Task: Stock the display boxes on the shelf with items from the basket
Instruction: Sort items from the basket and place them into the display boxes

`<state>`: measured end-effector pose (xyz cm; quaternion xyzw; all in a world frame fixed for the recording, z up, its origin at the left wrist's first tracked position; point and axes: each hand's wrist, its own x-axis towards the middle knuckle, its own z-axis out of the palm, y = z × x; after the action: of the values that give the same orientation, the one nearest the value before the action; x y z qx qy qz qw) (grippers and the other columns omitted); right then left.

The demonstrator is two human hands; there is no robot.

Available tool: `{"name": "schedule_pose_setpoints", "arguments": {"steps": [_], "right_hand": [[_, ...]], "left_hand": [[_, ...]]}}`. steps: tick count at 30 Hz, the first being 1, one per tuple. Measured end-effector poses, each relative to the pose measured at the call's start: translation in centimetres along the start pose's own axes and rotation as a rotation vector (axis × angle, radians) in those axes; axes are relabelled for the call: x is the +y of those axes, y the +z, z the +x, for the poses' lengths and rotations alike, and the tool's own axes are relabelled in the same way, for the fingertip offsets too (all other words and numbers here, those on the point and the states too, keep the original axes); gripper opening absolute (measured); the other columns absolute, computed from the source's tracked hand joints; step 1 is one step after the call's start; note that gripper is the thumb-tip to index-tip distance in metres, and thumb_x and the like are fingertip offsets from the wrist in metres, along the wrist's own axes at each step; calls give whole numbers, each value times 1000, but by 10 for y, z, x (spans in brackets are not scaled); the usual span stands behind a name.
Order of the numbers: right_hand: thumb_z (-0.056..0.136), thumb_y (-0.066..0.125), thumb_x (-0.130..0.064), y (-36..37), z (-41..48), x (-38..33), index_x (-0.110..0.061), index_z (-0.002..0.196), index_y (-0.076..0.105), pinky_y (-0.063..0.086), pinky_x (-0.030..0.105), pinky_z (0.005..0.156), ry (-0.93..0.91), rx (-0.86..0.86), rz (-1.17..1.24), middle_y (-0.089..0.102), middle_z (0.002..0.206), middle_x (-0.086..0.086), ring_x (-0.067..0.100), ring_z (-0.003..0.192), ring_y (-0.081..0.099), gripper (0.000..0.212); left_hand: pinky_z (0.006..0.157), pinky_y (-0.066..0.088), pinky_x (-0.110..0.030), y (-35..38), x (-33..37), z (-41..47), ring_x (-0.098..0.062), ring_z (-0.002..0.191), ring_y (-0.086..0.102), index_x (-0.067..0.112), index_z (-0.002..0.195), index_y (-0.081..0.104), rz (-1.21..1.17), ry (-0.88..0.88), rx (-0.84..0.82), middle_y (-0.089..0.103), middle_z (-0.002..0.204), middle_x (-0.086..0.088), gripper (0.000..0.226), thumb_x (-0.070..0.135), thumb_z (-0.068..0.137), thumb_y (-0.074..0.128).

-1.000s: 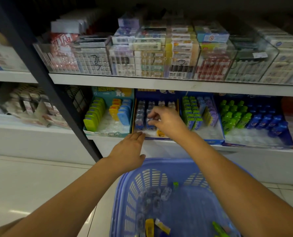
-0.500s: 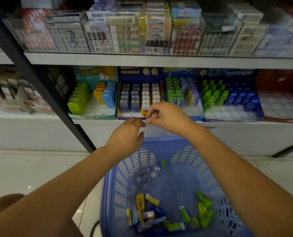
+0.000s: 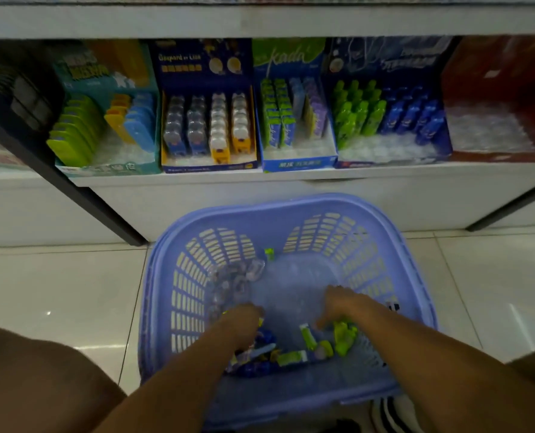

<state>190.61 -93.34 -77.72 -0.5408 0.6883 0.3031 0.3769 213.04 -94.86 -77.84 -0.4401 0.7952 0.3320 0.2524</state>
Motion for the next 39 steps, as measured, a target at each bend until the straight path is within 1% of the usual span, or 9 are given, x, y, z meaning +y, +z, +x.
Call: {"name": "schedule_pose_setpoints", "arguments": {"steps": [8, 16, 22, 25, 27, 29, 32, 34, 39], "right_hand": [[82, 65, -47, 39, 15, -41, -1, 145, 14, 36, 50, 104, 64, 9, -157, 26, 148, 18, 39, 136, 25, 93], [95, 49, -22, 22, 17, -26, -4, 141, 38, 39, 50, 104, 59, -155, -131, 37, 145, 19, 38, 131, 39, 51], [97, 46, -9, 7, 10, -9, 3, 108, 55, 33, 39, 109, 59, -163, -114, 43, 140, 19, 32, 128, 44, 19], [93, 58, -22, -19, -4, -5, -7, 86, 58, 44, 33, 89, -11, -117, 11, 56, 90, 17, 24, 76, 56, 17], [90, 64, -21, -32, -8, 0, -3, 86, 62, 50, 25, 68, -52, -146, 394, 53, 73, 12, 13, 55, 54, 19], [86, 67, -12, -51, -19, 2, 7, 99, 65, 52, 17, 56, -127, -189, 740, 57, 76, 13, 11, 57, 62, 22], [85, 68, -9, -70, -33, 2, -2, 86, 65, 54, 17, 61, -250, -204, 859, 61, 81, 11, 12, 70, 61, 8], [85, 67, -8, -82, -40, -3, -7, 81, 63, 54, 17, 62, -334, -176, 915, 64, 81, 7, 11, 74, 63, 6], [85, 64, -1, -108, -64, -11, 6, 109, 60, 55, 17, 67, -499, -138, 1000, 65, 91, 10, 11, 80, 67, 26]], "left_hand": [[103, 37, -35, 10, -20, 33, -30, 124, 49, 6, 129, 48, 103, -79, 23, 49, 134, -17, 35, 11, 94, 48], [100, 44, -43, 13, -8, 52, -32, 120, 52, 5, 121, 55, 190, -43, 15, 55, 129, -16, 29, 6, 91, 52], [103, 36, -40, 12, -2, 53, -32, 126, 46, 3, 134, 45, 88, -46, -80, 46, 139, -17, 40, 11, 96, 51], [89, 41, -37, 3, 4, 46, -31, 97, 54, 6, 90, 60, -157, -105, -93, 57, 96, -17, 16, 15, 97, 48], [76, 43, -36, -11, 16, 44, -20, 66, 46, 14, 63, 42, -457, -203, -68, 43, 67, -5, 37, 17, 100, 42], [58, 46, -29, -29, 33, 38, -14, 55, 47, 16, 62, 45, -1056, -339, -11, 47, 62, -3, 37, 18, 98, 40], [45, 44, -23, -61, 53, 31, -19, 48, 55, 13, 57, 52, -1751, -283, 39, 52, 52, -5, 46, 33, 97, 45], [47, 40, -23, -78, 62, 24, -17, 48, 51, 16, 56, 49, -1724, -155, 86, 49, 49, -3, 47, 46, 92, 53], [45, 32, -21, -112, 68, -1, -17, 44, 45, 9, 59, 57, -1378, -125, 399, 51, 47, -4, 28, 13, 86, 60]]}}
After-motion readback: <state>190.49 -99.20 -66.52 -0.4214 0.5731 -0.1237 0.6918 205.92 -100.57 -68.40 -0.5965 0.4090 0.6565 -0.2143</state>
